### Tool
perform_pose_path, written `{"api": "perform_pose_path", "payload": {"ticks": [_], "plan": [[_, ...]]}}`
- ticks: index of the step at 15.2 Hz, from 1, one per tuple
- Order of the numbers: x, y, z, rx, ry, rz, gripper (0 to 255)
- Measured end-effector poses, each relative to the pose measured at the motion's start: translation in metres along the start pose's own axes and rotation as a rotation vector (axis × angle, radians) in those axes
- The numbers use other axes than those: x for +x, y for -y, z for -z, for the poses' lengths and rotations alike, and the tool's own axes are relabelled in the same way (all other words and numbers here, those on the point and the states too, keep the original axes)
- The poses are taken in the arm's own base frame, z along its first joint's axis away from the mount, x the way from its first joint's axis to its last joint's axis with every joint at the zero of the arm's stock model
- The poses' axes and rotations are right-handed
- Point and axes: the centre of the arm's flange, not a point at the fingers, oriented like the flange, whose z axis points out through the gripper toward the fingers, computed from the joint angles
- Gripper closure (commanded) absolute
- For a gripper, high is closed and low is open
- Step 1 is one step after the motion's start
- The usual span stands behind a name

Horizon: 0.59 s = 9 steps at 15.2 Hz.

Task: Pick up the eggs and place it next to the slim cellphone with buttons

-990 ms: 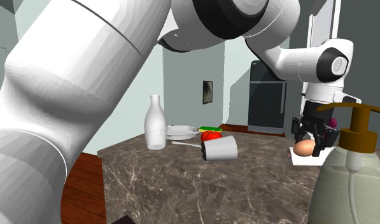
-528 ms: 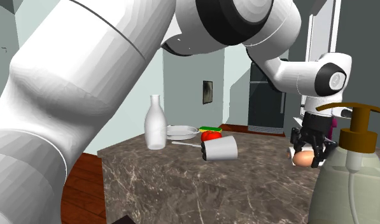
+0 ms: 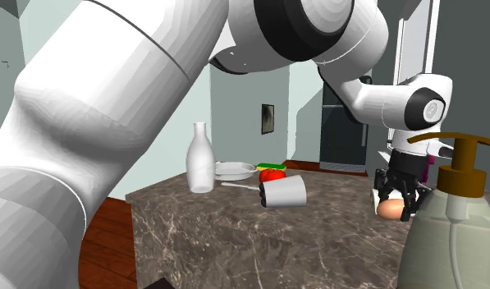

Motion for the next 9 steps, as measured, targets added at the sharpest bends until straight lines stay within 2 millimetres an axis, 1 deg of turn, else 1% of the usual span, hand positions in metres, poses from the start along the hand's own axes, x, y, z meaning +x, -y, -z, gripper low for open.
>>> {"api": "perform_pose_path", "payload": {"ticks": [1, 7, 8, 9], "plan": [[0.000, 0.000, 0.000, 0.000, 0.000, 0.000, 0], [0.000, 0.000, 0.000, 0.000, 0.000, 0.000, 0], [-0.001, -0.001, 0.005, 0.000, 0.000, 0.000, 0], [0.001, 0.002, 0.015, 0.000, -0.001, 0.000, 0]]}}
